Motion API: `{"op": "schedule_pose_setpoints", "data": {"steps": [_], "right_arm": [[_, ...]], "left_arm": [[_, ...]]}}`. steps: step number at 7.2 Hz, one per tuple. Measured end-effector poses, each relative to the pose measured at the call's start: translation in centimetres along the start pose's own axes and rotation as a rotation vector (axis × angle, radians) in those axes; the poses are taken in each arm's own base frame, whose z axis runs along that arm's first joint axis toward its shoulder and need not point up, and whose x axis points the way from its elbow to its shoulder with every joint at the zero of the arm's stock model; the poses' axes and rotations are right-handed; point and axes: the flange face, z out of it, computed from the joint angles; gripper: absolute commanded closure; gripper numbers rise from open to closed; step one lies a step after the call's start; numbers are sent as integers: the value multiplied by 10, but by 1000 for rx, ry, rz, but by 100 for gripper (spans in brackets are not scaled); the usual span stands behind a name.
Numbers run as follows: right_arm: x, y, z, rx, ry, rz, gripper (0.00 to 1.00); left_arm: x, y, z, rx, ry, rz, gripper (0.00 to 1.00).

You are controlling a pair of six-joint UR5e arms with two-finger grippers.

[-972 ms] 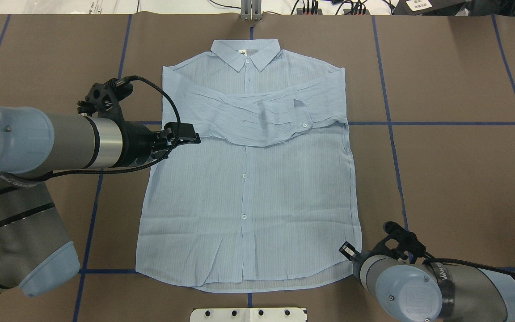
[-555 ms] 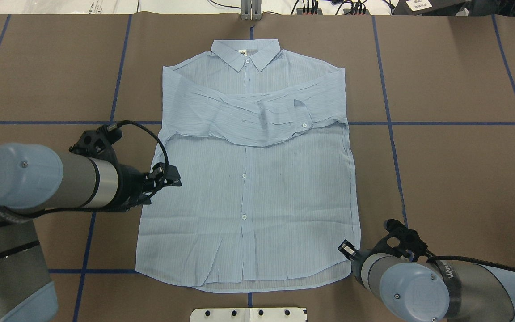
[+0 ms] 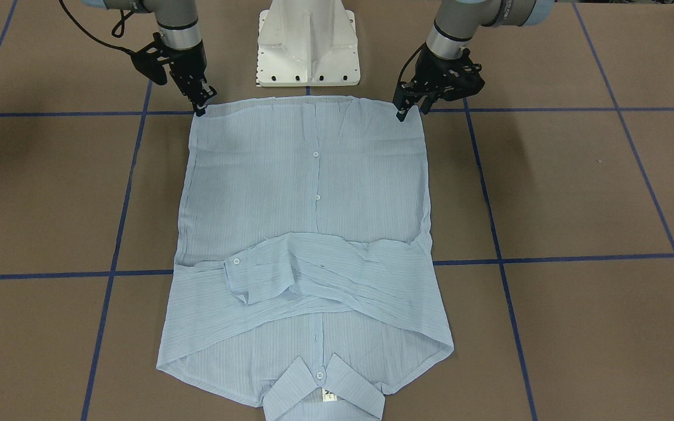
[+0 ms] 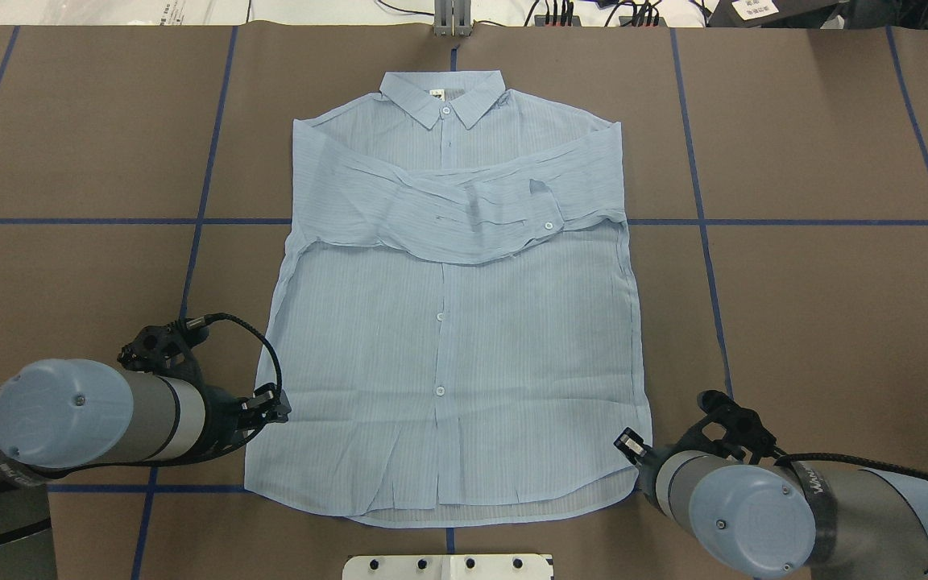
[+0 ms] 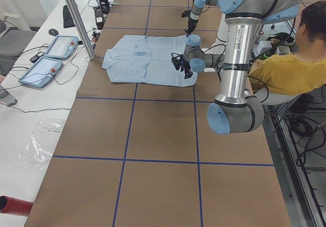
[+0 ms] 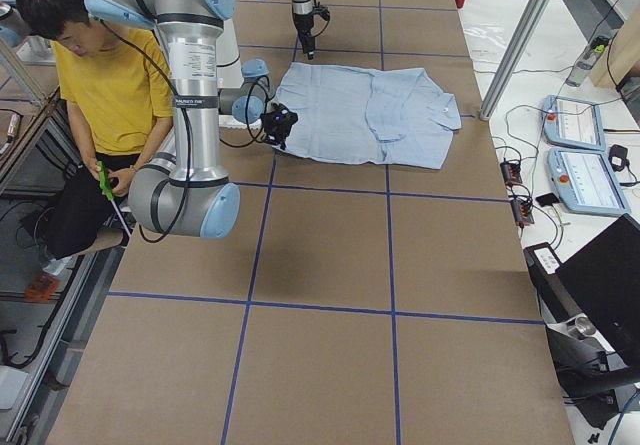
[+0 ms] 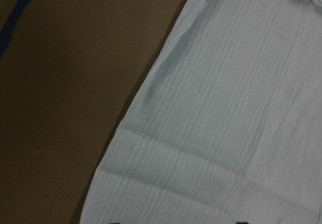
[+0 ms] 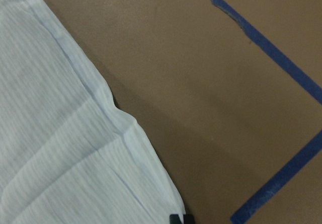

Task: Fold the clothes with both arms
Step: 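Move the left gripper down to the hem corner nearest it, then grasp both hem corners nearest the robot with both grippers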

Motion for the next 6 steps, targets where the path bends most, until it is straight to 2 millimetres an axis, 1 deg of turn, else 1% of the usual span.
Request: {"op": "schedule_pose_setpoints", "data": {"steps": [2,3,4,6], "right_arm": [[-1,1,1,0,-1,0,100],[-2,1,1,1,-2,1,100],[-2,1,1,1,-3,1,100],[-2,2,1,1,-4,0,100]], "left_arm": [[-7,0,9,-2,-31,-6,34],[-11,2,17,-3,-49,-19,34],[-14,9,24,-11,-65,-34,34],[-20,32,36,-39,-99,-41,35]]}}
